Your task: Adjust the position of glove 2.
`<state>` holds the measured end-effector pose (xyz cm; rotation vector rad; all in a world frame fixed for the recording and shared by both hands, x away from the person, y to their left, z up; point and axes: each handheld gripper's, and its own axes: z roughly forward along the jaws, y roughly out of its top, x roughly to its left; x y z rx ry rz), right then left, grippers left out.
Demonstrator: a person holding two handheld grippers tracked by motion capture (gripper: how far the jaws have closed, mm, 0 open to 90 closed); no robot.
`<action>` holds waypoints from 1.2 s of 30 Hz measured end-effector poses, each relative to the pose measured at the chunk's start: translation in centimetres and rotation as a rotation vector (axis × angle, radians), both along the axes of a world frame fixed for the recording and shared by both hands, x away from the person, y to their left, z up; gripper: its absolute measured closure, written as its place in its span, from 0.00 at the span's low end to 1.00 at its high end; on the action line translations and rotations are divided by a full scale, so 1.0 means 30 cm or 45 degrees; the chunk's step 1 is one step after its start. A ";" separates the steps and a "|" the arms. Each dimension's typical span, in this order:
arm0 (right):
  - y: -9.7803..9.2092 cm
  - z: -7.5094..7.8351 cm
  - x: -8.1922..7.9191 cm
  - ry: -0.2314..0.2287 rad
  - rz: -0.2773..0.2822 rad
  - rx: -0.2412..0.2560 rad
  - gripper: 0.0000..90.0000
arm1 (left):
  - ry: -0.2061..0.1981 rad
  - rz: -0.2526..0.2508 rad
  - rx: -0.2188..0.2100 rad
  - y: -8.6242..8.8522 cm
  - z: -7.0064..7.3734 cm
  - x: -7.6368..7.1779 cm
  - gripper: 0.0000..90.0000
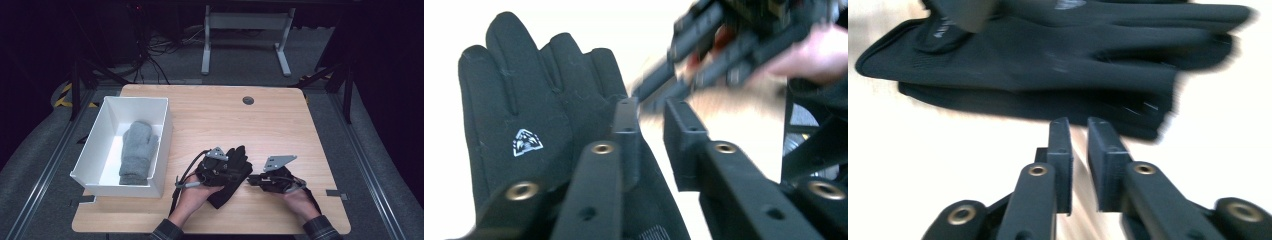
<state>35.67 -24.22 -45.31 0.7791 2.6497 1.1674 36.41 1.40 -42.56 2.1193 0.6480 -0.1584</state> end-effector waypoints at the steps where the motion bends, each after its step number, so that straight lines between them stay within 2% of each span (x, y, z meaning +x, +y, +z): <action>1: -0.033 0.006 0.003 -0.008 -0.035 -0.001 0.80 | 0.009 -0.012 0.012 -0.004 -0.006 -0.003 0.97; 2: -0.066 0.009 0.007 -0.021 -0.074 0.003 0.76 | 0.016 -0.025 0.021 -0.009 -0.013 -0.006 1.00; 3: -0.066 0.009 0.007 -0.021 -0.074 0.003 0.76 | 0.016 -0.025 0.021 -0.009 -0.013 -0.006 1.00; 4: -0.113 0.012 0.015 -0.045 -0.141 0.002 0.64 | 0.025 -0.032 0.035 -0.015 -0.020 -0.009 1.00; 7: -0.159 0.012 0.026 -0.082 -0.228 0.014 0.48 | 0.061 -0.066 0.067 -0.046 -0.056 -0.021 1.00; 8: -0.170 0.009 0.032 -0.093 -0.259 0.009 0.45 | 0.064 -0.065 0.081 -0.050 -0.061 -0.023 1.00; 9: -0.170 0.009 0.032 -0.093 -0.259 0.009 0.45 | 0.064 -0.065 0.081 -0.050 -0.061 -0.023 1.00; 12: -0.186 -0.005 0.050 -0.088 -0.307 -0.004 0.37 | 0.057 -0.056 0.163 -0.057 -0.083 -0.027 1.00; 15: -0.193 -0.020 0.064 -0.068 -0.330 -0.016 0.32 | 0.043 -0.051 0.187 -0.040 -0.083 -0.029 1.00; 23: -0.193 -0.032 0.068 -0.088 -0.351 -0.035 0.30 | 0.002 -0.029 0.255 0.039 -0.078 -0.035 1.00; 28: -0.188 -0.039 0.070 -0.099 -0.348 -0.059 0.29 | -0.023 -0.043 0.259 0.059 -0.064 -0.039 1.00; 33: -0.179 -0.044 0.067 -0.113 -0.359 -0.079 0.29 | -0.100 -0.037 0.243 0.060 -0.025 -0.030 0.83; 36: -0.178 -0.046 0.068 -0.114 -0.358 -0.076 0.28 | -0.152 -0.010 0.261 0.067 -0.003 -0.009 0.65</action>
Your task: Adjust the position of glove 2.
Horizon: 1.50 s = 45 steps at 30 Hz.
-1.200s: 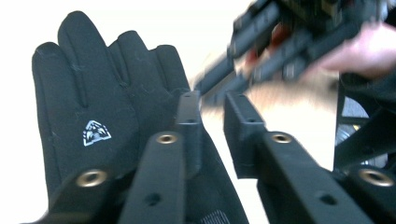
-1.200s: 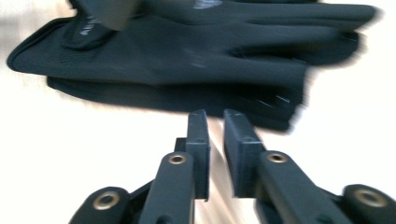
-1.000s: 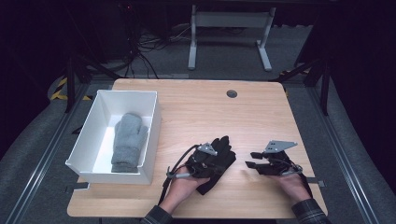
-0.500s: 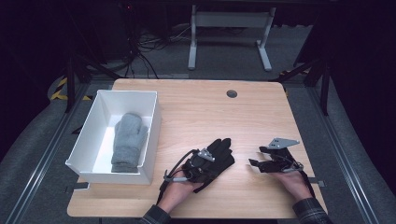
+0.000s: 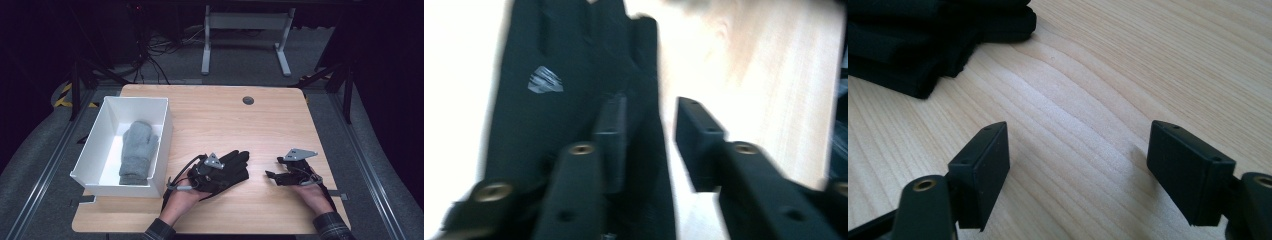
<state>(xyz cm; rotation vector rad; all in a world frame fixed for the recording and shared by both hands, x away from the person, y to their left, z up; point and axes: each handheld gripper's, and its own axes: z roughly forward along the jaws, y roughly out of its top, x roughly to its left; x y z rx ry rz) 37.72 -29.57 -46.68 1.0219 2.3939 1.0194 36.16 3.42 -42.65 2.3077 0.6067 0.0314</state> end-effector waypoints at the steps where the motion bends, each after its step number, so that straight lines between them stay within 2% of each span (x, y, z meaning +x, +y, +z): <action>1: 0.000 -0.001 0.001 -0.001 0.001 0.001 0.28 | -0.016 0.006 -0.002 0.000 0.003 0.010 0.61; 6: 0.002 -0.007 0.001 -0.013 0.001 0.018 0.26 | -0.046 0.004 0.008 0.004 -0.001 0.071 0.38; 10: 0.003 -0.007 0.000 -0.013 -0.004 0.019 0.27 | -0.059 -0.009 0.037 -0.001 -0.020 0.098 0.25; 14: 0.004 -0.007 -0.001 -0.015 0.000 0.020 0.28 | -0.077 -0.009 0.098 -0.014 -0.043 0.110 0.18; 15: 0.004 -0.007 -0.002 -0.015 0.002 0.020 0.28 | -0.080 0.010 0.124 -0.018 -0.054 0.113 0.16; 21: 0.005 -0.007 -0.003 -0.018 0.009 0.022 0.30 | -0.028 -0.013 0.139 -0.024 -0.091 0.122 0.16; 24: 0.005 -0.007 -0.004 -0.019 0.009 0.022 0.30 | 0.012 -0.003 0.118 -0.020 -0.108 0.127 0.16; 28: 0.005 -0.006 -0.005 -0.020 0.009 0.022 0.31 | 0.015 -0.022 0.126 -0.019 -0.104 0.122 0.22; 29: 0.005 -0.006 -0.005 -0.020 0.009 0.022 0.31 | 0.007 -0.044 0.123 -0.020 -0.102 0.120 0.25; 32: 0.005 -0.006 -0.005 -0.020 0.010 0.022 0.31 | 0.018 -0.102 0.121 -0.022 -0.093 0.111 0.46; 36: 0.005 -0.006 -0.005 -0.019 0.011 0.023 0.31 | 0.092 -0.114 0.098 -0.022 -0.087 0.111 0.67; 40: 0.005 -0.006 -0.005 -0.019 0.011 0.022 0.31 | 0.106 -0.089 0.100 -0.025 -0.072 0.107 0.73; 45: 0.005 -0.006 -0.005 -0.019 0.013 0.022 0.31 | 0.107 -0.064 0.083 -0.024 -0.036 0.096 0.74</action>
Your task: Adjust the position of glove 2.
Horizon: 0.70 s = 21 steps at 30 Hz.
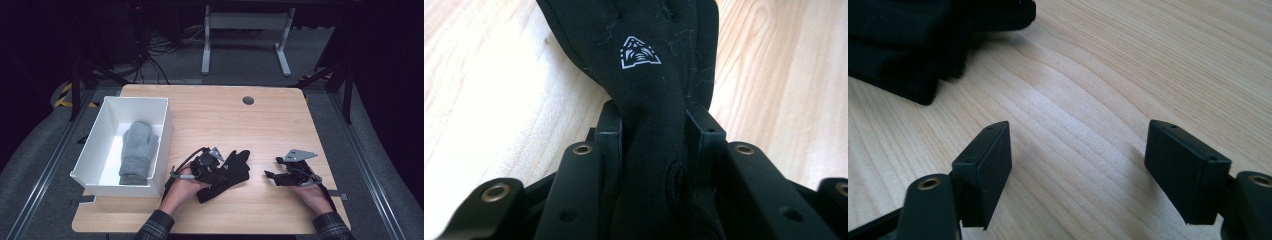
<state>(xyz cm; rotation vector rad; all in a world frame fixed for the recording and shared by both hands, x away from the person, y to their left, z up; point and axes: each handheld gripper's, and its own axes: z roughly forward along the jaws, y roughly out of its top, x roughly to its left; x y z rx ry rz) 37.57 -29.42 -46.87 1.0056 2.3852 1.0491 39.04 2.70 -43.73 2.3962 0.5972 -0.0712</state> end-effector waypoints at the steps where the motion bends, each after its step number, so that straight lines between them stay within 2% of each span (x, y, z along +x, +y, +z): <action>1: 0.000 0.000 0.000 0.001 0.001 0.000 0.31 | 0.004 0.016 -0.011 0.003 0.023 -0.006 0.74; 2: 0.000 0.000 0.000 0.001 0.001 0.000 0.31 | 0.004 0.016 -0.011 0.003 0.023 -0.006 0.74; 4: 0.001 0.000 -0.001 0.000 0.001 0.000 0.30 | -0.001 0.033 -0.030 0.008 0.054 -0.011 0.74; 7: 0.001 0.000 -0.001 0.000 0.003 -0.002 0.30 | -0.005 0.047 -0.023 0.015 0.098 -0.013 0.74; 10: 0.001 0.000 -0.001 0.001 0.006 -0.001 0.29 | -0.016 0.066 -0.041 0.025 0.148 -0.016 0.74; 16: 0.002 0.000 -0.001 0.002 0.007 -0.001 0.29 | -0.027 0.102 -0.078 0.053 0.237 -0.004 0.74; 21: 0.001 0.000 -0.001 0.002 0.008 -0.002 0.29 | -0.046 0.140 -0.088 0.087 0.319 0.007 0.74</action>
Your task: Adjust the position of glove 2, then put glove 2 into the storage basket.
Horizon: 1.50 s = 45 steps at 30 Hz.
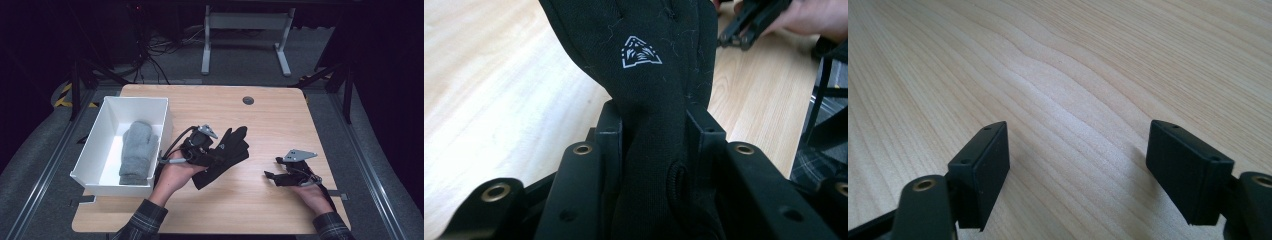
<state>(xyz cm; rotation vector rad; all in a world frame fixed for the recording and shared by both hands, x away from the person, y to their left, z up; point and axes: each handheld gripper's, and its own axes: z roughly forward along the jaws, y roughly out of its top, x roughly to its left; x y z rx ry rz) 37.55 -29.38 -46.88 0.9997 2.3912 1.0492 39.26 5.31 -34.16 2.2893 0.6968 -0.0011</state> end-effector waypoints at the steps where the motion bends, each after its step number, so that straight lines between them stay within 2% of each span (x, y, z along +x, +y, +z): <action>1: 0.000 0.000 0.000 0.000 0.001 0.000 0.29 | -0.006 0.006 -0.003 0.007 0.011 0.002 0.74; 9: 0.000 0.000 0.000 0.001 0.001 0.000 0.29 | -0.051 0.077 -0.020 0.105 0.119 0.021 0.74; 15: 0.000 0.000 0.000 0.001 0.001 0.001 0.29 | -0.075 0.147 -0.044 0.200 0.172 0.027 0.74; 19: 0.000 0.000 0.000 0.001 0.001 0.001 0.29 | -0.085 0.218 -0.069 0.283 0.191 0.028 0.74; 22: 0.000 0.000 0.000 0.000 0.000 -0.001 0.29 | -0.088 0.268 -0.070 0.341 0.192 0.032 0.74; 30: 0.001 0.000 0.000 0.000 -0.001 -0.001 0.29 | -0.082 0.451 -0.062 0.508 0.173 0.032 0.74; 36: 0.001 0.000 0.000 0.000 -0.001 -0.001 0.29 | -0.067 0.566 -0.049 0.615 0.137 0.032 0.74; 41: 0.001 0.000 0.000 -0.001 -0.001 -0.001 0.29 | -0.034 0.663 -0.030 0.666 0.090 0.040 0.74; 44: 0.001 0.000 0.000 -0.001 -0.001 -0.001 0.29 | -0.012 0.696 -0.032 0.682 0.049 0.051 0.74; 45: 0.001 0.000 0.000 -0.001 -0.001 -0.001 0.29 | -0.012 0.696 -0.032 0.682 0.049 0.051 0.74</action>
